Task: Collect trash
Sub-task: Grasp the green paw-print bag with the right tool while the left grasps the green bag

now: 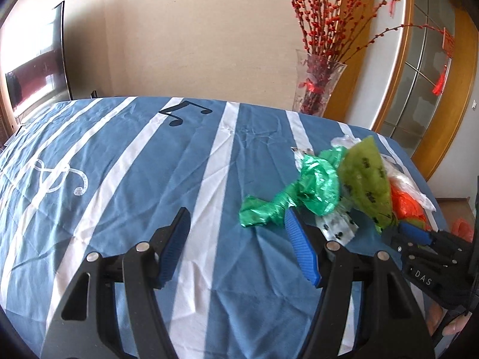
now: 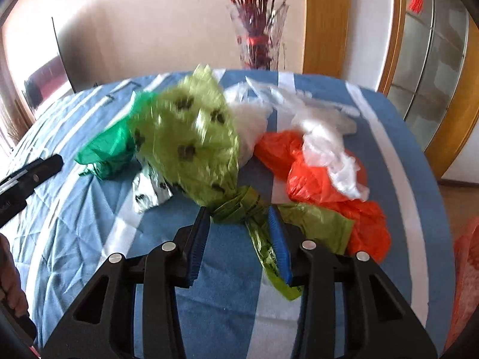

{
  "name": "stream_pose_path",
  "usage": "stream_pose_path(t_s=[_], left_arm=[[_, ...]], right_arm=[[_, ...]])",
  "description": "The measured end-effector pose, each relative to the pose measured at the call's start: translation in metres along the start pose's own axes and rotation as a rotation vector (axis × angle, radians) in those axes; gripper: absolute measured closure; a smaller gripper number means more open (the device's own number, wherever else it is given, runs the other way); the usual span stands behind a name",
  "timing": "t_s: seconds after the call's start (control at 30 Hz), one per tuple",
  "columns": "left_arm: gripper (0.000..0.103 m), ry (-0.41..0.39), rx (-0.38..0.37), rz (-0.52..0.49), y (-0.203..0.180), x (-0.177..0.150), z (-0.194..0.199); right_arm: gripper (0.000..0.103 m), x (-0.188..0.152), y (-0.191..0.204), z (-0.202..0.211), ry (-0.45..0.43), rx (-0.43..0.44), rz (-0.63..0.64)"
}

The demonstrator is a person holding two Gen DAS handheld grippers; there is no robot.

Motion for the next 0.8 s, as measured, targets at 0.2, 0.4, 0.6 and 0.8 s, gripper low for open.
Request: stream_pose_path(t_s=[0.2, 0.4, 0.6, 0.8], left_arm=[[0.038, 0.007, -0.006, 0.006, 0.003, 0.003, -0.005], [0.038, 0.008, -0.016, -0.012, -0.007, 0.001, -0.006], [0.038, 0.005, -0.027, -0.035, -0.021, -0.001, -0.001], [0.038, 0.002, -0.046, -0.055, -0.037, -0.001, 0.004]], right_arm=[[0.097, -0.002, -0.002, -0.003, 0.017, -0.016, 0.007], [0.102, -0.011, -0.006, 0.003, 0.015, -0.004, -0.007], [0.102, -0.019, -0.009, 0.022, -0.021, 0.013, -0.030], [0.102, -0.031, -0.020, 0.049, -0.059, 0.012, -0.054]])
Point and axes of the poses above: each gripper's, at about its wrist camera, not at the fingertips, and z roughly against the way its jaws point, y to its left, x to its top, the point moved 10 cm from there along -z, roughly the way its jaws point, and after that the axes turned 12 degrees about y, right-handed, at the moved point
